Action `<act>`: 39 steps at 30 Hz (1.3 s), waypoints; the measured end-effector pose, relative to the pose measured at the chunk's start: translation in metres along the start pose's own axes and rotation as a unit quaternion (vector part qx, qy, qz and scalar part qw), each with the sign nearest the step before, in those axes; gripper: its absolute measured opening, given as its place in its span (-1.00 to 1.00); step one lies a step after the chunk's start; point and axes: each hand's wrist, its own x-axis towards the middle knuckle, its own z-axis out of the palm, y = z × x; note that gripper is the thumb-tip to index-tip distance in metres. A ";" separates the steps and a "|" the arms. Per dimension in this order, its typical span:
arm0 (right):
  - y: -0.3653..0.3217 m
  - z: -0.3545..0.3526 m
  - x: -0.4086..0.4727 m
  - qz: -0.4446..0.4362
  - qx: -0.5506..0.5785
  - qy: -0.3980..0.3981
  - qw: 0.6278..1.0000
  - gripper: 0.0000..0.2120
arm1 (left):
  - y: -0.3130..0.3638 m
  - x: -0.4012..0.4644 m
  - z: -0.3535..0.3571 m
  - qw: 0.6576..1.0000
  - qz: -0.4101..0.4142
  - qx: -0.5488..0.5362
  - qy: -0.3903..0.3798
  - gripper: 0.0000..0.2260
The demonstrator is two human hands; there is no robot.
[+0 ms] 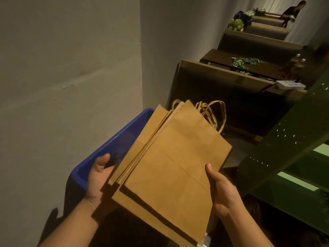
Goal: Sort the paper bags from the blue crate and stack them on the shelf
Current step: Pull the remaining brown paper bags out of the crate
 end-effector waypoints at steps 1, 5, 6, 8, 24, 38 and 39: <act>0.000 0.002 -0.002 -0.001 -0.013 -0.014 1.000 -0.60 | 0.000 0.006 -0.008 0.999 -0.036 0.008 -0.016 -0.42; 0.001 0.004 0.000 -0.055 -0.048 -0.035 0.997 -0.62 | 0.019 0.025 0.010 0.984 -0.099 0.142 -0.043 -0.54; 0.001 0.006 0.001 -0.070 -0.061 -0.039 0.995 -0.60 | 0.018 0.029 0.019 0.978 -0.086 0.185 -0.027 -0.57; 0.000 0.009 0.000 -0.097 -0.118 -0.036 0.988 -0.68 | 0.013 0.034 0.028 0.962 -0.089 0.259 -0.004 -0.47; -0.001 -0.004 -0.007 -0.082 -0.158 0.013 0.984 -0.59 | -0.023 0.024 0.042 0.915 -0.040 0.398 0.059 -0.60; -0.008 -0.011 -0.006 -0.138 -0.136 0.024 0.981 -0.72 | -0.004 0.062 0.036 0.843 -0.101 0.517 0.107 -0.50; -0.010 -0.013 -0.005 -0.142 -0.138 0.019 0.980 -0.72 | 0.004 0.071 0.030 0.849 -0.092 0.501 0.138 -0.61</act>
